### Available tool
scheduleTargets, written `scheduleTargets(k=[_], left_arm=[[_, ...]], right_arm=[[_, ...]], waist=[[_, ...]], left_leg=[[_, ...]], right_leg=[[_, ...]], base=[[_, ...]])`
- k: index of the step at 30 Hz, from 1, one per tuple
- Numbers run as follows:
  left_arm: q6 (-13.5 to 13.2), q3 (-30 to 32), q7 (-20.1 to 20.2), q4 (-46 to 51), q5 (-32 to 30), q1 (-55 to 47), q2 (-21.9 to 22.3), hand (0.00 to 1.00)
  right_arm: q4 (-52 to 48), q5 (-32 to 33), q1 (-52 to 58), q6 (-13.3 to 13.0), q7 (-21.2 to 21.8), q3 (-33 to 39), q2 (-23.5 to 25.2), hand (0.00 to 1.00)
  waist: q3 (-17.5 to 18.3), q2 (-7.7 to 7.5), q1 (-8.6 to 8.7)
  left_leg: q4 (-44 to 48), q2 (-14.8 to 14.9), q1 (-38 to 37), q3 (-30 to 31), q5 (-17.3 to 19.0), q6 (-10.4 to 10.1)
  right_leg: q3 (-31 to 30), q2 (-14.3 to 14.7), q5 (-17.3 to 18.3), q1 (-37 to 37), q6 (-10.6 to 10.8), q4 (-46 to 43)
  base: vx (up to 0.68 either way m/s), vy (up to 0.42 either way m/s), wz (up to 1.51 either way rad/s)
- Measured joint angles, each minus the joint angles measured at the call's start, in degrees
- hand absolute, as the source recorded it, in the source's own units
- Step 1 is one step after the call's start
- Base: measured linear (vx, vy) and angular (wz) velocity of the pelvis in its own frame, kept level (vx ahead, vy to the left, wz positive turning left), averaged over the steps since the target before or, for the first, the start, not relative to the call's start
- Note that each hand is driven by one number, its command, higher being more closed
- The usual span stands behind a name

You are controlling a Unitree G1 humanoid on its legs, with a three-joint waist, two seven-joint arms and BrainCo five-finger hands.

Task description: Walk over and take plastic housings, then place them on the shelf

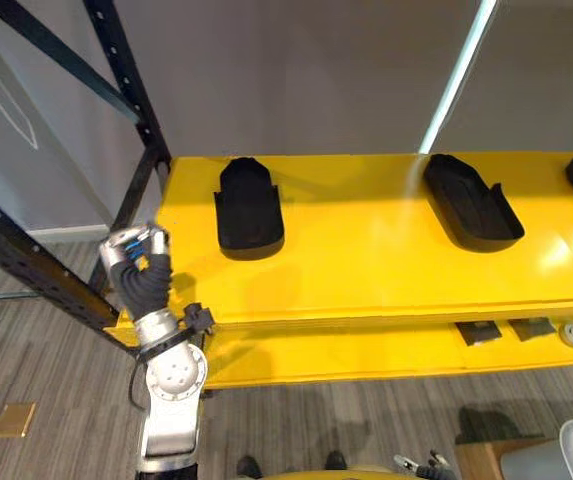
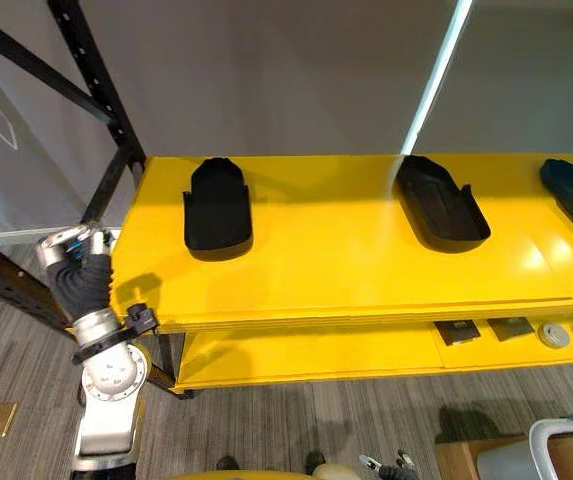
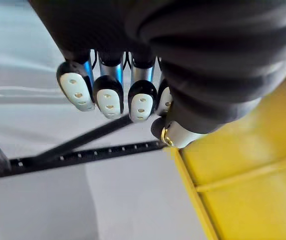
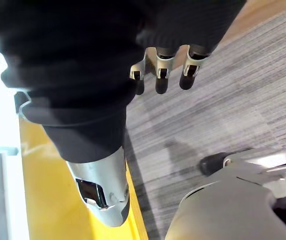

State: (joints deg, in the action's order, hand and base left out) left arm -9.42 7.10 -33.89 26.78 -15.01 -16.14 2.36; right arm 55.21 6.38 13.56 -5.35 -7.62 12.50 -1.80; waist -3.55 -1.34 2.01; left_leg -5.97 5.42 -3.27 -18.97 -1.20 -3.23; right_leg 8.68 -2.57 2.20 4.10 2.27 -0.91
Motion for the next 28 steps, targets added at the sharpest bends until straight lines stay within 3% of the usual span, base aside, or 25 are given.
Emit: scheduleTargets(k=[3, 6, 7, 11, 17, 28], left_arm=[[0.3, 1.9, 0.2, -6.6, 2.8, -1.0, 0.8, 1.0], [3.1, 3.5, 2.6, -16.2, 3.4, -1.2, 0.9, 1.0], [4.0, 3.9, 3.3, -19.1, 3.6, -1.2, 0.9, 0.0], [6.9, 4.9, 9.2, -34.5, 3.1, -1.2, -0.4, 0.0], [9.0, 5.7, 15.2, -50.9, 3.3, -0.2, -2.0, 0.0], [9.0, 6.1, 18.9, -68.7, 4.3, 2.3, -2.0, 0.0]], right_arm=[[-0.4, 0.0, 0.3, 0.2, 0.0, -0.8, 0.2, 0.0], [-1.1, 0.1, 0.3, 0.4, 0.1, -1.8, 0.4, 0.0], [-1.7, 0.1, 0.3, 0.6, 0.1, -1.9, 0.7, 0.0], [-5.2, 0.2, 0.7, 1.2, 0.1, -1.9, 1.9, 0.0], [-7.5, 0.1, 0.1, 1.8, 0.4, -1.7, 3.7, 0.0], [-5.4, -0.3, -1.9, 2.1, 0.2, 2.5, 3.5, 0.0]], waist=[[0.7, -0.83, -0.36], [1.1, -1.54, -1.31], [1.2, -1.59, -1.32], [1.5, -1.9, -1.16], [1.8, -1.27, -1.16], [1.7, 0.7, -0.94]], left_leg=[[0.0, 0.1, -0.1, -1.5, 0.0, 0.0], [0.1, 0.1, -0.1, -2.9, 0.1, 0.0], [0.1, 0.1, -0.1, -3.5, 0.1, 0.0], [2.6, 0.3, -0.5, -5.2, 1.1, 0.9], [2.4, 0.2, -1.6, -6.6, 1.6, 0.2], [0.5, -0.4, -3.9, -7.9, 1.0, 0.0]], right_leg=[[1.8, -0.6, 0.6, 0.8, -0.1, -0.1], [2.1, -0.9, 0.9, 0.9, 0.0, -0.2], [2.2, -1.1, 1.0, 0.9, 0.0, -0.3], [1.9, -1.9, 3.0, 0.9, 0.2, -2.9], [0.7, -2.0, 4.4, 0.6, 0.0, -4.0], [-1.3, -1.5, 5.1, 0.7, 0.4, -3.4]], base=[[0.03, 0.013, 0.33], [0.01, 0.013, 0.09], [0.04, 0.012, 0.01], [0.05, 0.011, -0.02], [0.04, -0.005, -0.1], [0.06, -0.016, -0.1]])
